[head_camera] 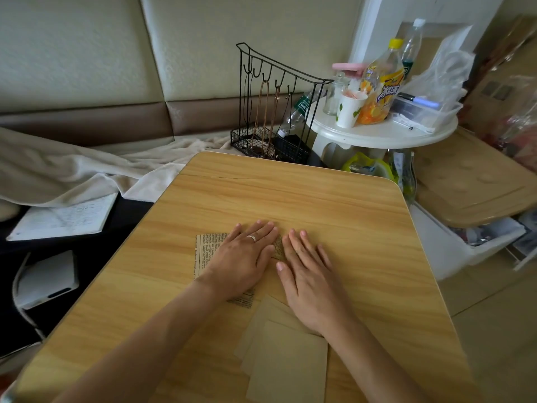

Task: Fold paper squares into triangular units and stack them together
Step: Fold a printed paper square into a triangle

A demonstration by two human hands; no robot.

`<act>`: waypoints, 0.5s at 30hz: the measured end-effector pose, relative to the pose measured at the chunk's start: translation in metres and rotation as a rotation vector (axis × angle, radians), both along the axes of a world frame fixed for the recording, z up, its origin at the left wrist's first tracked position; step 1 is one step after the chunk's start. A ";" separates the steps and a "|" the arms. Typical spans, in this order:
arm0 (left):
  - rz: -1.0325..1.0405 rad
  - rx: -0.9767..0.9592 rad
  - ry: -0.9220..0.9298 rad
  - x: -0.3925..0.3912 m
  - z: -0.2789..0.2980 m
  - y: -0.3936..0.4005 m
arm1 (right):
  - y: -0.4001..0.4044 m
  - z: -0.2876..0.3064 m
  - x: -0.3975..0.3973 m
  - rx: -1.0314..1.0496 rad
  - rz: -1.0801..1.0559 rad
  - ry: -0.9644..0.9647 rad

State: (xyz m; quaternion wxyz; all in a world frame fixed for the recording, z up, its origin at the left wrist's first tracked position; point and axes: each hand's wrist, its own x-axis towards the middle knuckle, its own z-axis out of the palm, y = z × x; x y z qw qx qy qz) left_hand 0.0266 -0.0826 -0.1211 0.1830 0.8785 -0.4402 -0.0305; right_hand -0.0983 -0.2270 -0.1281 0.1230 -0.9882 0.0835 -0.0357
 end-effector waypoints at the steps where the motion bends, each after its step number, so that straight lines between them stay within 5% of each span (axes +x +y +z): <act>1: 0.001 -0.006 -0.003 0.001 0.000 -0.001 | 0.000 0.000 0.000 0.000 0.008 -0.020; 15: 0.045 -0.031 -0.055 -0.001 -0.006 -0.002 | 0.004 0.005 -0.008 -0.019 -0.005 -0.427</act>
